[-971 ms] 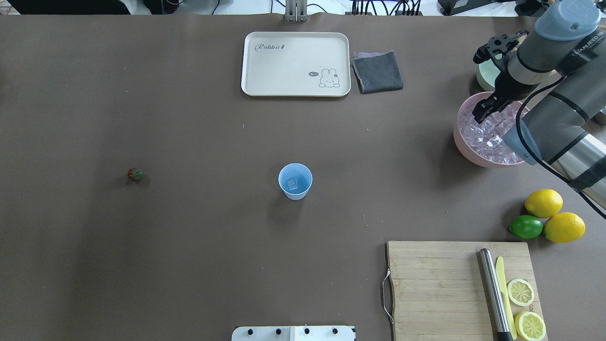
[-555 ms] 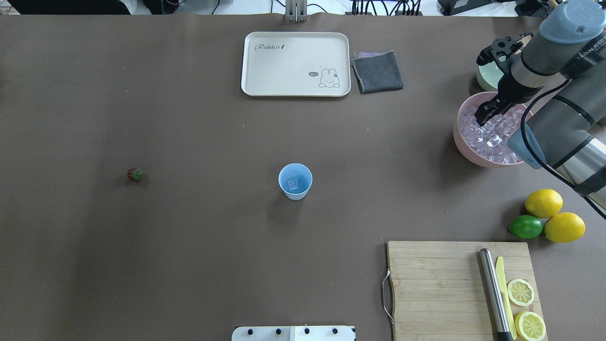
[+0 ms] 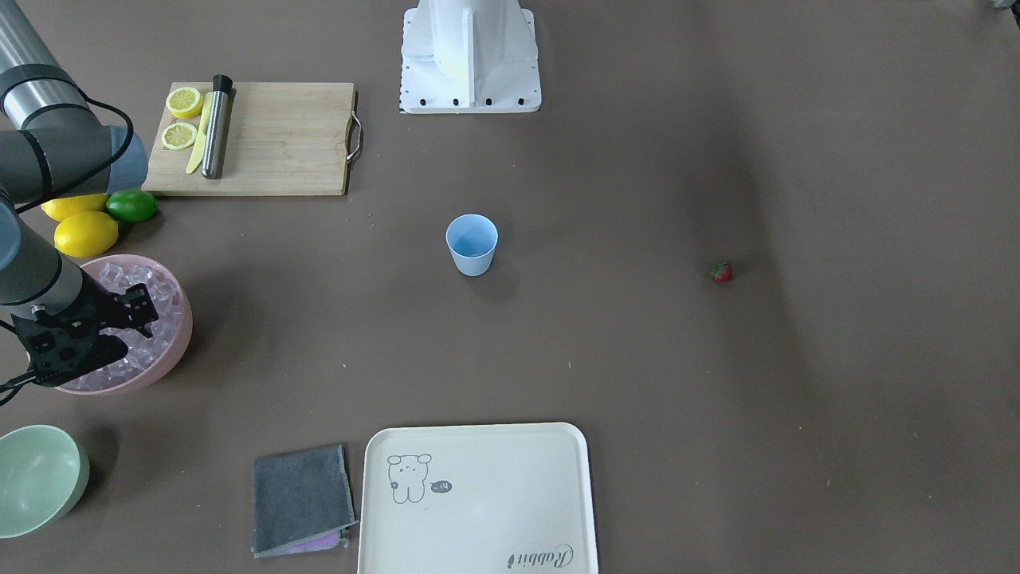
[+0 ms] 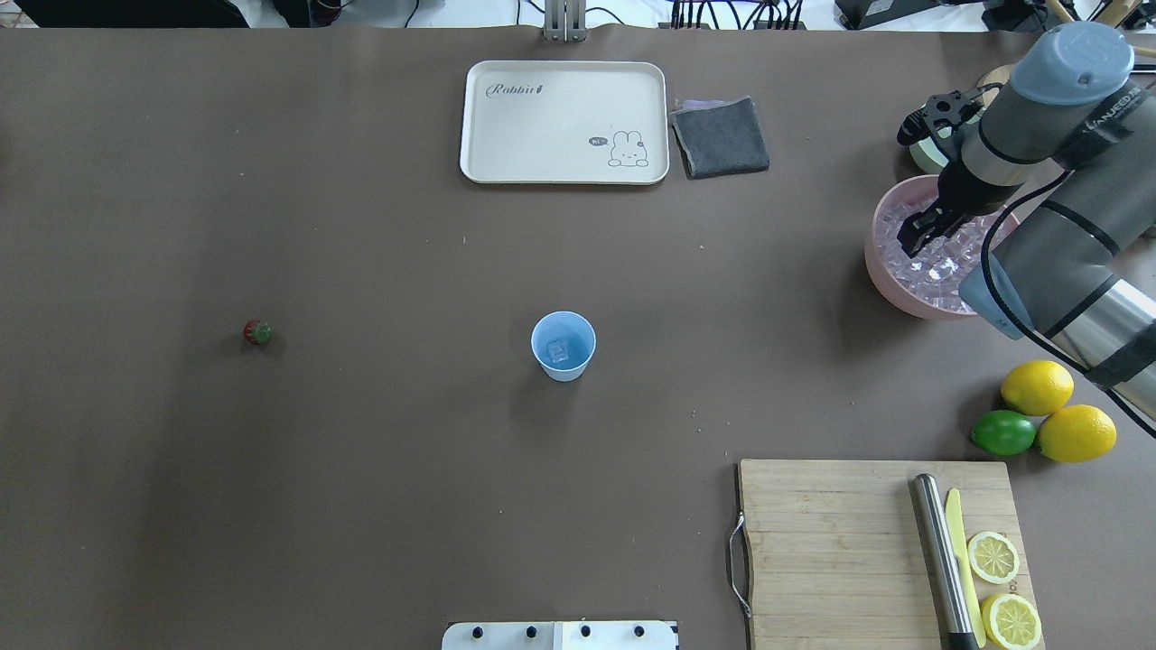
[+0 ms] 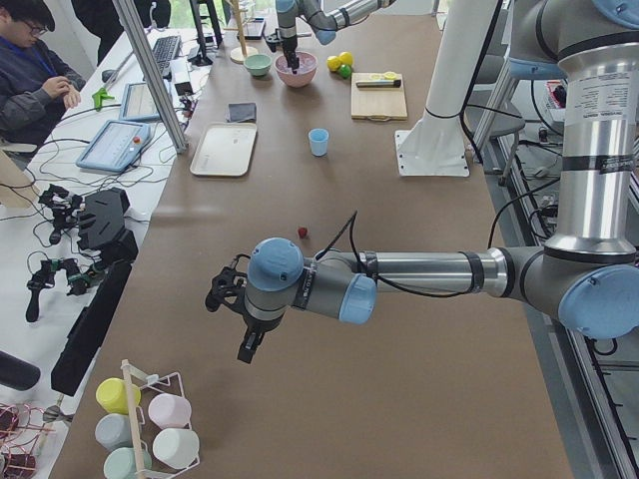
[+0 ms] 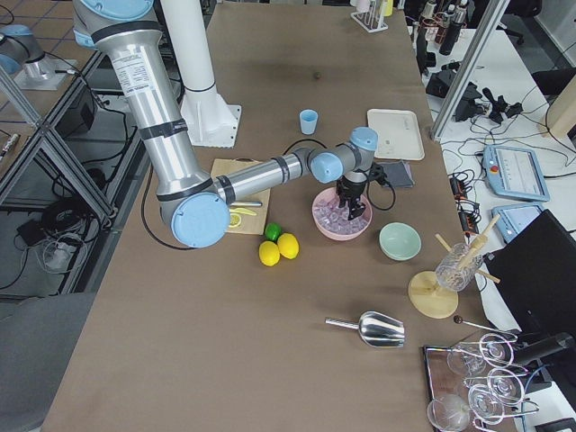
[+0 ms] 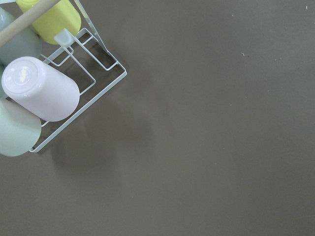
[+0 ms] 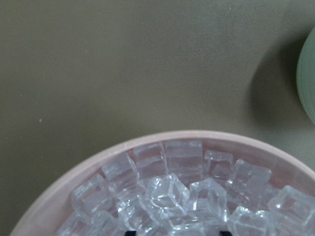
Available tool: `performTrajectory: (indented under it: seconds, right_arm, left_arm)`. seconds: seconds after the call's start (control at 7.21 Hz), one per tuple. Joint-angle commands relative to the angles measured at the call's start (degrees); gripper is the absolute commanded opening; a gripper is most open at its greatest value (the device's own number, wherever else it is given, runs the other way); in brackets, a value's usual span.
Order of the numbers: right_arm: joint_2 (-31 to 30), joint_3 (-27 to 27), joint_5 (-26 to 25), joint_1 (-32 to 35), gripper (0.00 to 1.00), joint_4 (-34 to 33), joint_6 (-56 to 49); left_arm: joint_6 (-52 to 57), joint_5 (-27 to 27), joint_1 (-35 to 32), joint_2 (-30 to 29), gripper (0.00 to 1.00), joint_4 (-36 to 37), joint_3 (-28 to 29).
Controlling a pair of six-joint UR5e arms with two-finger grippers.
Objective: Put ice and strawberries in cup
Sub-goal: 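Lower the right gripper into the ice and grasp another cube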
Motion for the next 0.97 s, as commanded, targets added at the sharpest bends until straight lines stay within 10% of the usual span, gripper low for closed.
performTrajectory:
  seconds: [0.0, 0.28, 0.83]
  right_arm:
    - [-0.4, -0.1, -0.1, -0.6, 0.61, 0.0, 0.4]
    - [-0.7, 0.4, 0.0, -0.3, 0.58, 0.1, 0.4]
    - [-1.3, 0.5, -0.1, -0.2, 0.00, -0.2, 0.3]
  left_arm:
    - [0.1, 0.0, 0.0, 0.0, 0.99, -0.1, -0.1]
    - [0.1, 0.0, 0.0, 0.0, 0.99, -0.1, -0.2]
    - [0.1, 0.0, 0.4, 0.0, 0.99, -0.2, -0.1]
